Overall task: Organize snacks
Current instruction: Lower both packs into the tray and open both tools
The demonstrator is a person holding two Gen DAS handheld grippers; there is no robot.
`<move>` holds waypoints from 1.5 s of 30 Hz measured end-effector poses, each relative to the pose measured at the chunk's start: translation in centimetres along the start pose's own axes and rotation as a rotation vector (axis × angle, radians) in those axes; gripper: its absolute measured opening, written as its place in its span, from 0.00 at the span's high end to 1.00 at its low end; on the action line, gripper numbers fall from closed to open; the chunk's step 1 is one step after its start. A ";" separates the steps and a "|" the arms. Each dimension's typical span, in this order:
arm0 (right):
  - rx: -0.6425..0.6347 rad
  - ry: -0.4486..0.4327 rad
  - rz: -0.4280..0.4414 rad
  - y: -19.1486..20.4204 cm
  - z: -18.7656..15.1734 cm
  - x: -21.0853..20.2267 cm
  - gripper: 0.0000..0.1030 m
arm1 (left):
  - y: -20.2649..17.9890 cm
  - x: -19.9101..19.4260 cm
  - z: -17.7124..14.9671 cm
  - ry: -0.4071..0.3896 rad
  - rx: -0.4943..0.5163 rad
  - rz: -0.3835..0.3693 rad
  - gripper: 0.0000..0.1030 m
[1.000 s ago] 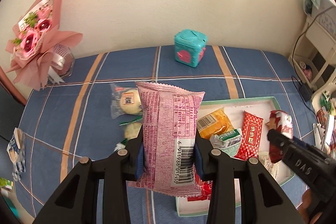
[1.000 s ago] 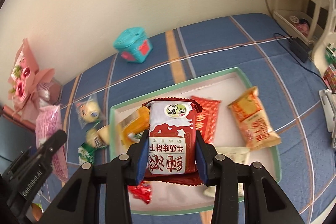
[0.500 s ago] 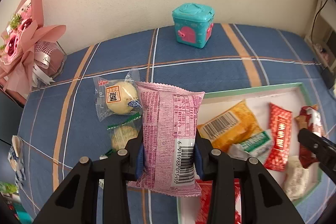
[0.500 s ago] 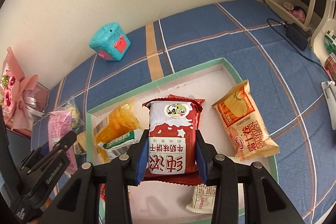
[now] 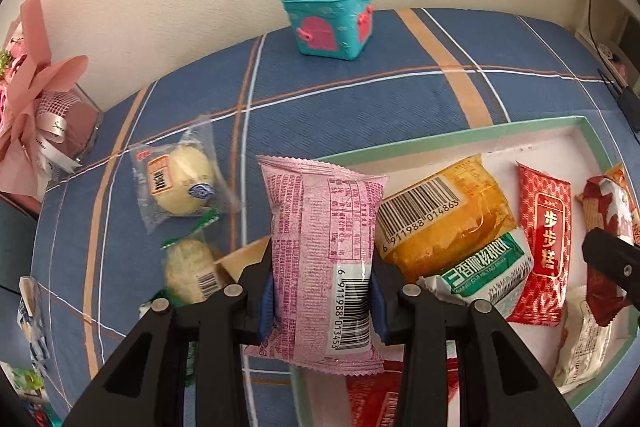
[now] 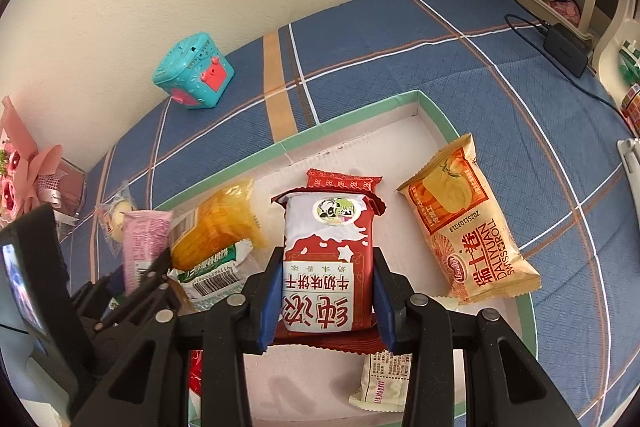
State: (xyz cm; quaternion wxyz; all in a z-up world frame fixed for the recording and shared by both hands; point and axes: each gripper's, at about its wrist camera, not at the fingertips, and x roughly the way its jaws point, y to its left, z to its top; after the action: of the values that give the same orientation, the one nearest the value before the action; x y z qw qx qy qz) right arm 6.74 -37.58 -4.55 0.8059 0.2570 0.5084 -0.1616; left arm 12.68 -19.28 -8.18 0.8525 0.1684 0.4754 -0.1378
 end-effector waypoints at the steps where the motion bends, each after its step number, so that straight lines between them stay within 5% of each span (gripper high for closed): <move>1: 0.001 0.002 0.001 -0.1 0.0 0.1 0.60 | -0.2 -0.1 0.0 -0.001 0.004 -0.006 0.61; 26: 0.004 0.084 -0.046 -0.5 -0.4 3.2 0.57 | -0.6 1.0 -0.4 0.054 -0.035 -0.111 0.60; 32: -0.006 0.077 -0.054 0.0 -0.3 2.9 0.45 | -0.4 1.3 0.1 0.071 -0.042 -0.105 0.44; 45: -0.039 -0.032 -0.062 1.1 0.4 -2.6 0.42 | 1.4 -3.8 1.4 0.025 -0.086 -0.148 0.21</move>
State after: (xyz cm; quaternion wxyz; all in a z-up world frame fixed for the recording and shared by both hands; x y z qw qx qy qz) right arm 6.48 -36.86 -1.81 0.8132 0.2228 0.5063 -0.1809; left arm 12.40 -18.33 -4.01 0.8404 0.0978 0.5025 -0.1778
